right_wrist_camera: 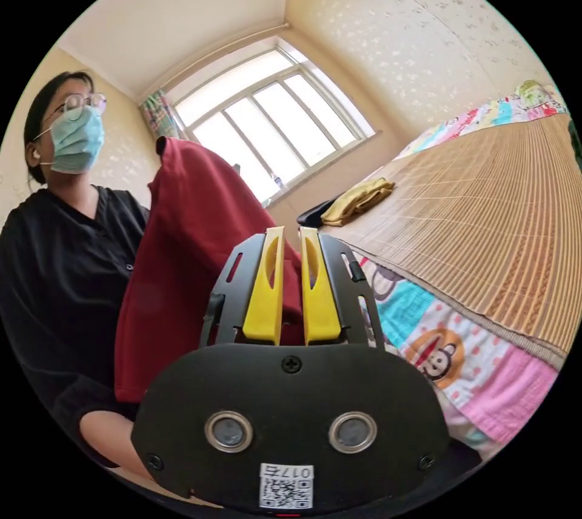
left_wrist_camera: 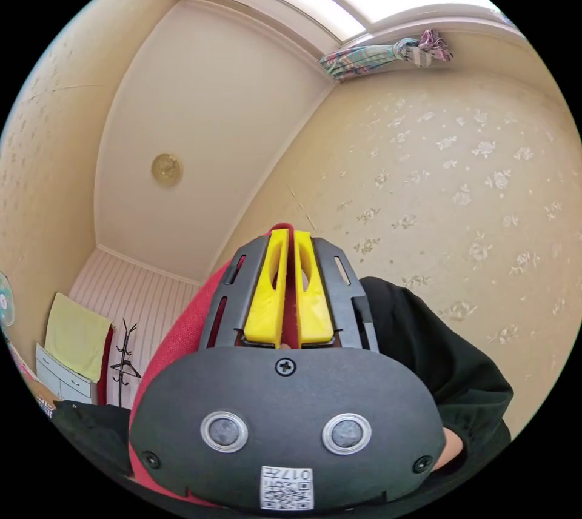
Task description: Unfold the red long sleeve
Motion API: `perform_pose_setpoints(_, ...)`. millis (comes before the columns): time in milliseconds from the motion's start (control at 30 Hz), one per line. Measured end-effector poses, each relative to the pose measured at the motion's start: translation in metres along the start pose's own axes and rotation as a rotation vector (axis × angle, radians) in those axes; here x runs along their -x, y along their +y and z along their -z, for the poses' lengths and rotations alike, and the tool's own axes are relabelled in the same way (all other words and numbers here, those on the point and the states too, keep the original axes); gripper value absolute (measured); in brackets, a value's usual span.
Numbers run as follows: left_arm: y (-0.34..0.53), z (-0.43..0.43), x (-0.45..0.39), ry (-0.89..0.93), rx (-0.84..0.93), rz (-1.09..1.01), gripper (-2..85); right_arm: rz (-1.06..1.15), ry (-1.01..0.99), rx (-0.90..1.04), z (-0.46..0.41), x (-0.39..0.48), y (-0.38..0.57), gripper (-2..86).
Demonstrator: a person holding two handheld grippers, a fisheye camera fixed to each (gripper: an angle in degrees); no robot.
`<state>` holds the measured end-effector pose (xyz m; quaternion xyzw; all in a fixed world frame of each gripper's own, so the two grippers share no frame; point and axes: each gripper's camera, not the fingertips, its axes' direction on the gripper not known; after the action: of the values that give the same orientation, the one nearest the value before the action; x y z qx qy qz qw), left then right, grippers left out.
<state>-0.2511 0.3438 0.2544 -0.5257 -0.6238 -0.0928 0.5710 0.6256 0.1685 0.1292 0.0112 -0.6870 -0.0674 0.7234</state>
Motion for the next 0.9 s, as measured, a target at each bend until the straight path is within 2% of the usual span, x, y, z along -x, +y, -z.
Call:
perform_pose_setpoints(67,-0.003,-0.005,-0.004,0.033,-0.010,-0.002,-0.7,0.030,-0.064,-0.082,0.010,0.034,0.026,8.7)
perform_pose_setpoints(133,-0.004,-0.013,-0.007,0.036,0.009,-0.007,-0.7,0.071,-0.037,-0.123,0.014,0.061,0.045,11.0)
perform_pose_setpoints(200,-0.004,-0.023,-0.007,0.059,0.025,-0.012,-0.8,0.103,0.069,-0.104,0.010,0.086,0.061,13.4)
perform_pose_setpoints(267,-0.001,-0.037,-0.004,0.102,0.031,-0.009,-0.8,0.132,0.256,-0.068,-0.004,0.108,0.079,16.1)
perform_pose_setpoints(367,0.005,-0.053,0.003,0.138,0.033,0.000,-0.7,0.151,0.362,-0.060,-0.023,0.119,0.086,17.0)
perform_pose_setpoints(467,0.017,-0.066,0.017,0.165,0.012,0.031,-0.7,0.163,0.336,-0.059,-0.047,0.126,0.072,14.7)
perform_pose_setpoints(567,0.029,-0.078,0.029,0.169,0.001,0.059,-0.6,0.170,0.279,-0.093,-0.063,0.130,0.051,6.3)
perform_pose_setpoints(633,0.031,-0.088,0.032,0.156,0.001,0.066,-0.6,0.131,0.316,-0.088,-0.063,0.127,0.029,4.3)
perform_pose_setpoints(700,0.028,-0.101,0.033,0.121,0.032,0.069,-0.6,0.107,0.411,-0.085,-0.052,0.126,0.002,3.7)
perform_pose_setpoints(800,0.017,-0.123,0.032,-0.051,0.157,0.085,-0.6,0.098,0.610,-0.184,-0.007,0.146,-0.052,3.2)
perform_pose_setpoints(900,-0.001,-0.138,0.035,-0.355,0.380,0.151,-0.6,0.104,0.767,-0.421,0.052,0.192,-0.094,2.9)
